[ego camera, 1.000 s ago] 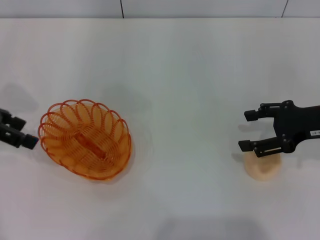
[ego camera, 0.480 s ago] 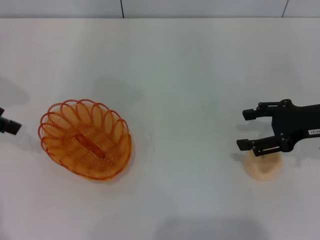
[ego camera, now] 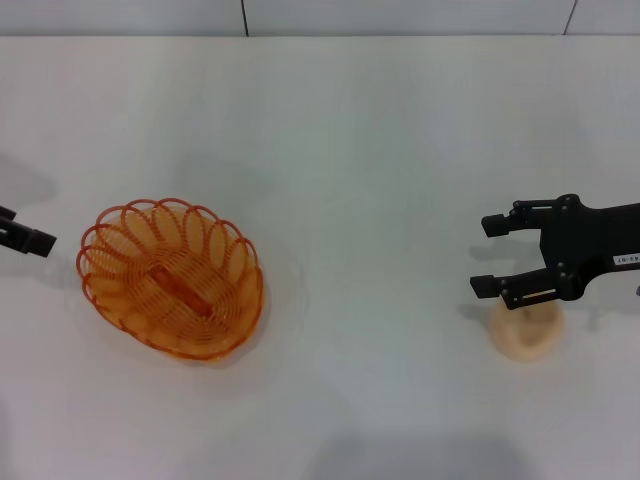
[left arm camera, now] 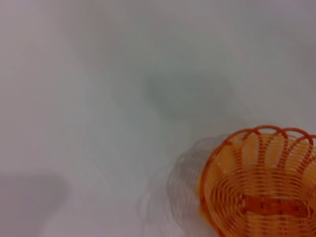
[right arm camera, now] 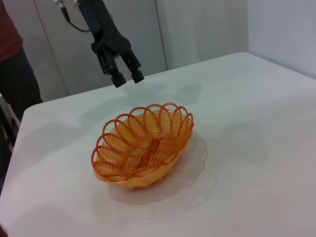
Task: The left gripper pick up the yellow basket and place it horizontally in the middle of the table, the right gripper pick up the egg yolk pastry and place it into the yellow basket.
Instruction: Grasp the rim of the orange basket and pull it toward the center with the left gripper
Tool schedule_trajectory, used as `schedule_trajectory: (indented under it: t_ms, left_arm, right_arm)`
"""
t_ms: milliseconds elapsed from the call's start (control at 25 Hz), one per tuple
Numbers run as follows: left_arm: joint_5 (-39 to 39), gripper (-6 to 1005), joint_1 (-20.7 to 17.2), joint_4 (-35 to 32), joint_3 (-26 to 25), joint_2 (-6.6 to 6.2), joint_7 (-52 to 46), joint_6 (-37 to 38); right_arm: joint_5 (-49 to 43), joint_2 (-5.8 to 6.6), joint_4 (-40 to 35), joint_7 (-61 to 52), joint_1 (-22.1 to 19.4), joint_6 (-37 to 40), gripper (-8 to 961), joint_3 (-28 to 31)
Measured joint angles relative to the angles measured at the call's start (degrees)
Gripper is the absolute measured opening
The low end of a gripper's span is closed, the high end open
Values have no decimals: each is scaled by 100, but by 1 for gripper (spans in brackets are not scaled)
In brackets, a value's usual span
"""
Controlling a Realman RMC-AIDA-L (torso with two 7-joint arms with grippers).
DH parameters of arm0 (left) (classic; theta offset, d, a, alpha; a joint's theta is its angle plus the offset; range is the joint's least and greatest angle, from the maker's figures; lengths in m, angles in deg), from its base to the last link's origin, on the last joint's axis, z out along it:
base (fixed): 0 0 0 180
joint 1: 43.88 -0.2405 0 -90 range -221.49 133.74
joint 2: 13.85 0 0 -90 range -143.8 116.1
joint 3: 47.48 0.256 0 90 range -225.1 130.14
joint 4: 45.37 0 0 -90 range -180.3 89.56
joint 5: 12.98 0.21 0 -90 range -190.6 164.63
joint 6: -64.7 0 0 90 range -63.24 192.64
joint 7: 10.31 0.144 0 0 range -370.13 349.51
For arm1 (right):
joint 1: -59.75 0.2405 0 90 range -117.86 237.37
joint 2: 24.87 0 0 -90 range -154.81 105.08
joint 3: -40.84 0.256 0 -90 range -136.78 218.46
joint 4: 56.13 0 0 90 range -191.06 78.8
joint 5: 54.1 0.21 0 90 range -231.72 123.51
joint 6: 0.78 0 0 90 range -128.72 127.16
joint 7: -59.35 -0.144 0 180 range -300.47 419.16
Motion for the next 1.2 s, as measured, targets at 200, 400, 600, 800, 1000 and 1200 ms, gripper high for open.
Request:
schedule_trajectory:
  t_ms: [200, 400, 600, 800, 1000, 1200]
  left_arm:
    - [0, 885, 73, 4, 32, 93, 37, -39]
    - [22, 884, 135, 118, 361, 126, 111, -45]
    - [176, 884, 260, 155, 479, 89, 74, -103]
    - [378, 883, 360, 163, 507, 83, 97, -213]
    - [398, 883, 452, 207, 547, 114, 150, -389]
    - [365, 882, 486, 240, 606, 235, 205, -674]
  right_arm:
    - [0, 0, 7, 0, 6, 7, 836, -9]
    - [-1, 0, 13, 0, 7, 16, 836, -10]
    - [0, 0, 3, 0, 7, 42, 836, -10]
    - [0, 0, 16, 0, 7, 44, 836, -10]
    - [0, -4, 16, -4, 7, 41, 835, -10]
    - [-1, -7, 16, -6, 25, 20, 835, -10]
